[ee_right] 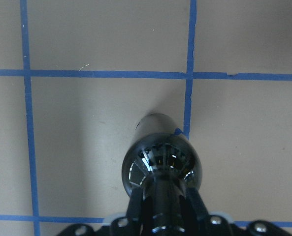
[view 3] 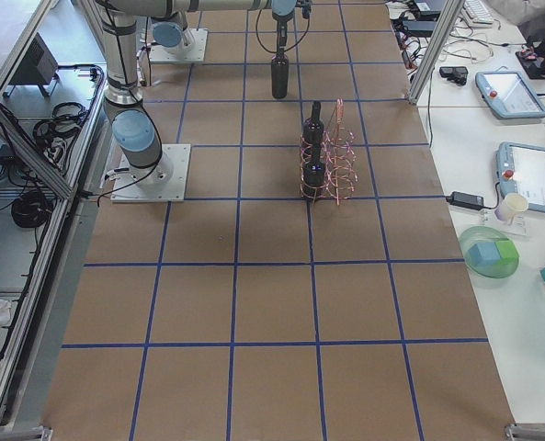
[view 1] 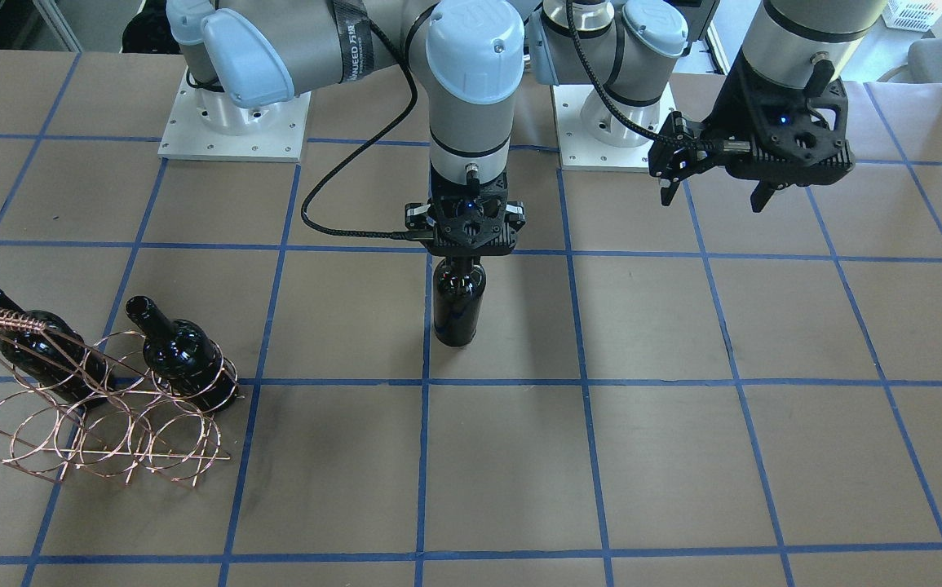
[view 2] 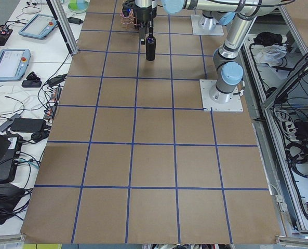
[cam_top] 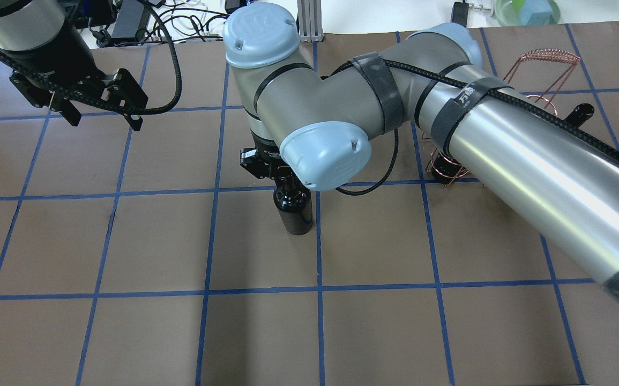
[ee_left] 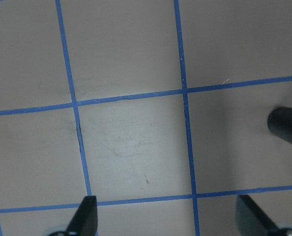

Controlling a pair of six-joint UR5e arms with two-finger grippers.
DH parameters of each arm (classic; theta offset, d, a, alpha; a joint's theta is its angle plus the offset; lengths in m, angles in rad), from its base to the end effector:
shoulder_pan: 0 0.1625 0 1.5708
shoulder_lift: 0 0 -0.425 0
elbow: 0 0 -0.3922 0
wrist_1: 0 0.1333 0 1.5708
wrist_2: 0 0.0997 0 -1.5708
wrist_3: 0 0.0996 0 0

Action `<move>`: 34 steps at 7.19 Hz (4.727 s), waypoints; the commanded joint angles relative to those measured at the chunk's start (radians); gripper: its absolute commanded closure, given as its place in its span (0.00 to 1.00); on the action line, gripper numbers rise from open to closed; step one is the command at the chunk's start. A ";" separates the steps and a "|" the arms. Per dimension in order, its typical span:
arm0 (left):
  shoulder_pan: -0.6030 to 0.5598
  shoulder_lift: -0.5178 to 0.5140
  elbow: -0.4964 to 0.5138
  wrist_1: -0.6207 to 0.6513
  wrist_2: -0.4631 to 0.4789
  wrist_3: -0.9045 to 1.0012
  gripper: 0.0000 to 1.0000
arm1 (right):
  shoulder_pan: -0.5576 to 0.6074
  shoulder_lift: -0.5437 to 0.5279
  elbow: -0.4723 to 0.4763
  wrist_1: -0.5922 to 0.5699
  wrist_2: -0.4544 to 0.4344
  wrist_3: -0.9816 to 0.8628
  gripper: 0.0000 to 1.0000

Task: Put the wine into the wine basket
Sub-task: 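Carry the bottle with the right gripper over the copper wine rack, then tilt and lower the bottle into the rack's empty slot with the right gripper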

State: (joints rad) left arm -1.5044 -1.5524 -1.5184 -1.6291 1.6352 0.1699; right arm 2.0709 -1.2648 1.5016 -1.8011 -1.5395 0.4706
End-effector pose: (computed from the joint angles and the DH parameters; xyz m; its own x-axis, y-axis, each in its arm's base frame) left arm -0.0945 -0.4917 0.5170 -0.9926 0.1026 -0.0655 0.1030 0.9947 -0.0014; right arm 0.4114 -0.4684 0.3756 -0.9993 -0.0291 -0.0249 -0.0296 0.9994 0.0200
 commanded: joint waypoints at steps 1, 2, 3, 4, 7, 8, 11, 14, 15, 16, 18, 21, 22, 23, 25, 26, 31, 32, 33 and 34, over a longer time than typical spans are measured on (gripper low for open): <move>0.001 0.002 0.000 0.000 -0.002 -0.001 0.00 | -0.012 -0.001 -0.001 0.003 0.022 -0.004 1.00; -0.004 0.003 0.000 0.002 -0.005 -0.004 0.00 | -0.032 -0.008 -0.015 0.018 0.027 -0.050 1.00; -0.007 0.005 0.000 0.002 -0.008 -0.013 0.00 | -0.075 -0.019 -0.018 0.038 0.028 -0.072 1.00; -0.007 0.006 0.000 0.002 -0.012 -0.018 0.00 | -0.109 -0.039 -0.041 0.083 0.027 -0.132 1.00; -0.028 0.005 0.003 0.002 -0.015 -0.156 0.00 | -0.242 -0.140 -0.092 0.295 0.012 -0.217 1.00; -0.068 0.003 0.004 0.006 -0.014 -0.196 0.00 | -0.323 -0.189 -0.092 0.369 0.009 -0.265 1.00; -0.106 -0.002 0.009 0.008 -0.017 -0.257 0.00 | -0.445 -0.249 -0.093 0.491 -0.091 -0.416 1.00; -0.109 0.003 0.003 0.000 -0.020 -0.279 0.00 | -0.578 -0.271 -0.093 0.491 -0.126 -0.620 1.00; -0.109 0.003 0.003 0.000 -0.018 -0.279 0.00 | -0.612 -0.272 -0.099 0.477 -0.119 -0.647 1.00; -0.109 0.005 0.003 0.000 -0.018 -0.277 0.00 | -0.620 -0.271 -0.116 0.407 -0.123 -0.699 1.00; -0.109 0.005 0.003 0.000 -0.017 -0.277 0.00 | -0.691 -0.272 -0.130 0.353 -0.114 -0.832 1.00; -0.109 0.005 0.001 0.000 -0.017 -0.276 0.00 | -0.724 -0.246 -0.129 0.312 -0.071 -0.917 1.00; -0.109 0.005 0.001 0.000 -0.017 -0.276 0.00 | -0.727 -0.220 -0.129 0.310 -0.067 -0.917 1.00; -0.109 0.005 0.001 0.000 -0.017 -0.276 0.00 | -0.729 -0.203 -0.129 0.302 -0.067 -0.918 1.00; -0.109 0.005 0.001 -0.002 -0.015 -0.276 0.00 | -0.729 -0.182 -0.127 0.254 -0.070 -0.920 1.00; -0.109 0.005 0.000 -0.002 -0.015 -0.276 0.00 | -0.729 -0.174 -0.124 0.252 -0.065 -0.917 1.00; -0.109 0.005 0.000 -0.002 -0.015 -0.276 0.00 | -0.729 -0.150 -0.109 0.252 -0.076 -0.915 1.00; -0.109 0.005 -0.002 -0.002 -0.015 -0.276 0.00 | -0.729 -0.143 -0.103 0.252 -0.070 -0.909 1.00; -0.109 0.005 -0.002 -0.002 -0.015 -0.276 0.00 | -0.729 -0.143 -0.103 0.252 -0.070 -0.909 1.00; -0.109 0.005 -0.003 -0.003 -0.015 -0.276 0.00 | -0.729 -0.140 -0.101 0.250 -0.073 -0.911 1.00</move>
State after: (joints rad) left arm -1.6138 -1.5478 -1.5205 -1.6310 1.6199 -0.1059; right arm 1.3422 -1.4086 1.3985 -1.5497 -1.6108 -0.4400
